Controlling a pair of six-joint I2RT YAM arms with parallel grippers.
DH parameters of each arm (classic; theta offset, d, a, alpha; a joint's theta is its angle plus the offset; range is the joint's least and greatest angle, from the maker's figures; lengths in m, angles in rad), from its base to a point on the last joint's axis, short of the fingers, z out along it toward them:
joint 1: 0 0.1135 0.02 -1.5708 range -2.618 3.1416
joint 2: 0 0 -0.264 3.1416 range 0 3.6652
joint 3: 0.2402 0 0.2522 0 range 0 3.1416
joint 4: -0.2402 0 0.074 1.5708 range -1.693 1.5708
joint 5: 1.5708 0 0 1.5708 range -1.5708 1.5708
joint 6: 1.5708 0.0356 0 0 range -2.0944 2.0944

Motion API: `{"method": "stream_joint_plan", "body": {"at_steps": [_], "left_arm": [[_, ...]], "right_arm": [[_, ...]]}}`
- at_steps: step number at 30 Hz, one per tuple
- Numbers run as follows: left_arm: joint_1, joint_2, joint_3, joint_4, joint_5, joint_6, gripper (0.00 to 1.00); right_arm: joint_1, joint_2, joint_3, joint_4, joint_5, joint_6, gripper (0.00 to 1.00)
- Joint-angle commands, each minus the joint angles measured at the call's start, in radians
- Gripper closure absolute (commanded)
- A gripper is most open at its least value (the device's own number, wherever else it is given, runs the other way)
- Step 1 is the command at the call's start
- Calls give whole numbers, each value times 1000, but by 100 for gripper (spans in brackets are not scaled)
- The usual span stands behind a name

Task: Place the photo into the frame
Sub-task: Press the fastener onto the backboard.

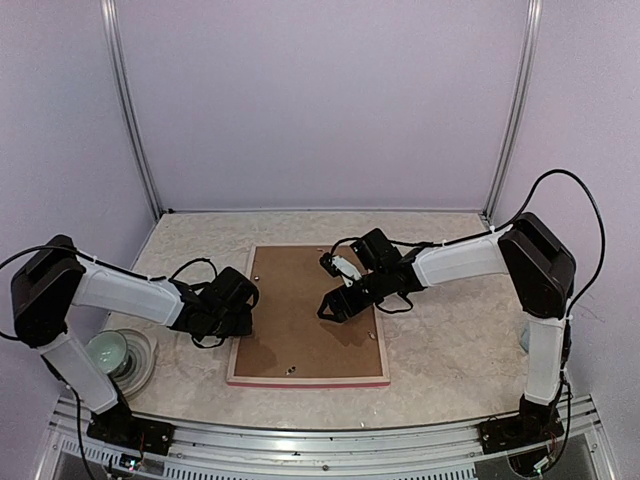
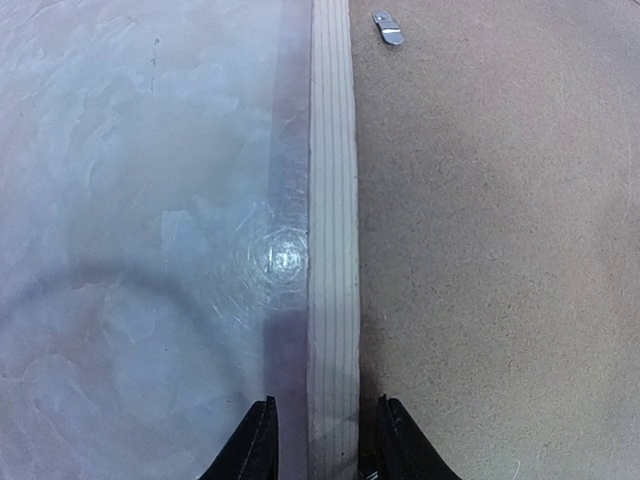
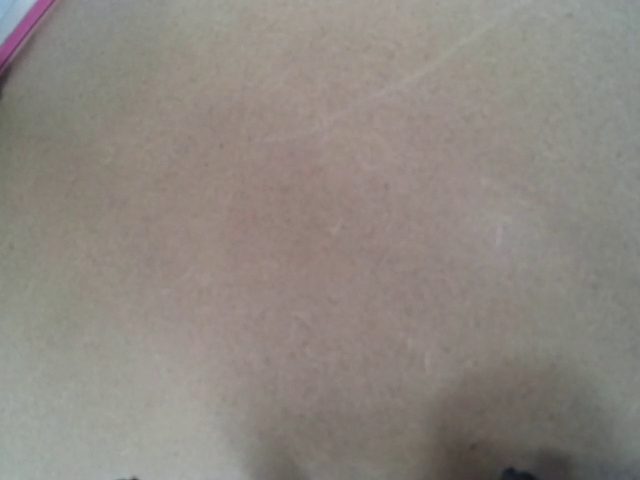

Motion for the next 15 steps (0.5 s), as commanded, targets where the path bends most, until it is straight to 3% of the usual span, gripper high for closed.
{"method": "stream_joint_plan", "body": {"at_steps": [1, 7, 15], "left_arm": [[-3, -6, -28, -36, 2, 0, 68], [-3, -28, -44, -9, 48, -3, 76], [0, -90, -54, 21, 93, 5, 78]], "right_arm": [[11, 25, 8, -86, 22, -5, 22], [12, 39, 29, -101, 31, -5, 22], [12, 50, 41, -107, 29, -3, 22]]}}
